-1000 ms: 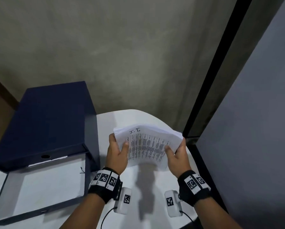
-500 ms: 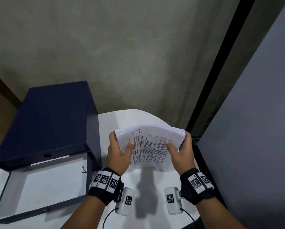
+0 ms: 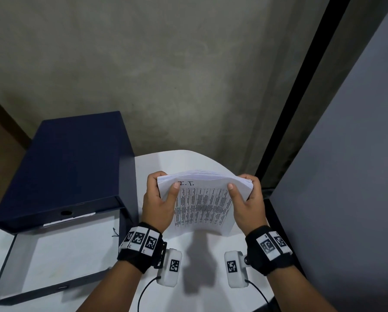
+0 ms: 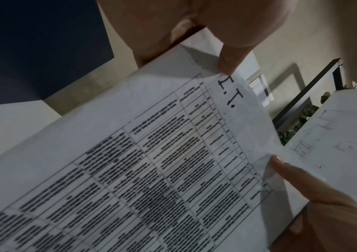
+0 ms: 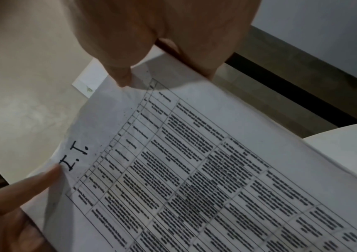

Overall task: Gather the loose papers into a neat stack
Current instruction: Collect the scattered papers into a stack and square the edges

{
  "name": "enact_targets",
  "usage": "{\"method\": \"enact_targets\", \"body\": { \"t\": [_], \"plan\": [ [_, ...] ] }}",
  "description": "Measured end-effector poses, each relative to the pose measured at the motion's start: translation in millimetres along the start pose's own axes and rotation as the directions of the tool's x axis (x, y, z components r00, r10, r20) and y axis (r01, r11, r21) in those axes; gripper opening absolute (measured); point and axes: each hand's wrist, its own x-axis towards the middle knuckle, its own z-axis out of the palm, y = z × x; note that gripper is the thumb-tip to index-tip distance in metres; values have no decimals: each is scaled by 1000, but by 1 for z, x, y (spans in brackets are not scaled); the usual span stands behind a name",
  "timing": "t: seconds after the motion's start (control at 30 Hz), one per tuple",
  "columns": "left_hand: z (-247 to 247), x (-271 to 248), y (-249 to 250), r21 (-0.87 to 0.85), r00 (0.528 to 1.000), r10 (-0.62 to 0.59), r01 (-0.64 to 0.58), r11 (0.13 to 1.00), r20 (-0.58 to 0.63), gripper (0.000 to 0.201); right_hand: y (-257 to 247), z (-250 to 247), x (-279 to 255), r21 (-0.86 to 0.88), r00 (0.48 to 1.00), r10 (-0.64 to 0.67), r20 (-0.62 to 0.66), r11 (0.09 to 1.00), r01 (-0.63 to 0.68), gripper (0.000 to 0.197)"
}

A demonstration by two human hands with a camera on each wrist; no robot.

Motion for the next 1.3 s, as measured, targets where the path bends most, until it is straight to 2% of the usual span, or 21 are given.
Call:
{"method": "enact_targets", "body": {
  "t": [0.2, 0.37, 0.47, 0.53, 0.6, 0.67, 0.8, 0.97, 1.13, 1.3],
  "plan": [
    [4, -4, -13, 29, 998, -63, 63, 998, 14, 24, 10, 3, -11, 9, 994, 110, 19, 994, -110, 28],
    [9, -3, -7, 1, 998, -57, 57, 998, -6, 18, 6, 7, -8, 3, 994, 110, 4, 994, -110, 22],
    [10, -5, -7, -15, 997, -78, 78, 997, 5, 15, 9, 7, -11, -18, 990, 143, 2, 990, -143, 35],
    [8, -6, -8, -26, 995, -96, 97, 995, 7, 16, 8, 6, -13, -17, 988, 156, 2, 988, -156, 35],
    [8, -6, -7, -64, 993, -122, 122, 990, 6, 28, 6, 6, -14, 10, 987, 161, -7, 987, -161, 35],
    [10, -6, -6, -108, 987, -158, 154, 982, -28, 40, 2, 8, -14, 49, 985, 163, -51, 986, -161, 30],
    [17, -4, -1, -115, 975, -179, 164, 980, -130, 33, 1, 14, -14, 79, 982, 168, -88, 984, -161, 24],
    [18, -4, 1, -67, 975, -171, 163, 984, -139, 30, 4, 10, -14, 8, 992, 125, -35, 992, -125, 27],
    [18, -8, -2, 79, 992, -118, 121, 990, -33, 21, 5, 10, -20, -144, 995, 76, 71, 987, -66, 27],
    [21, -9, 16, 112, 999, -30, 32, 993, -23, 18, -4, 15, -13, -166, 1000, -21, 17, 986, 24, 23]
  ]
}}
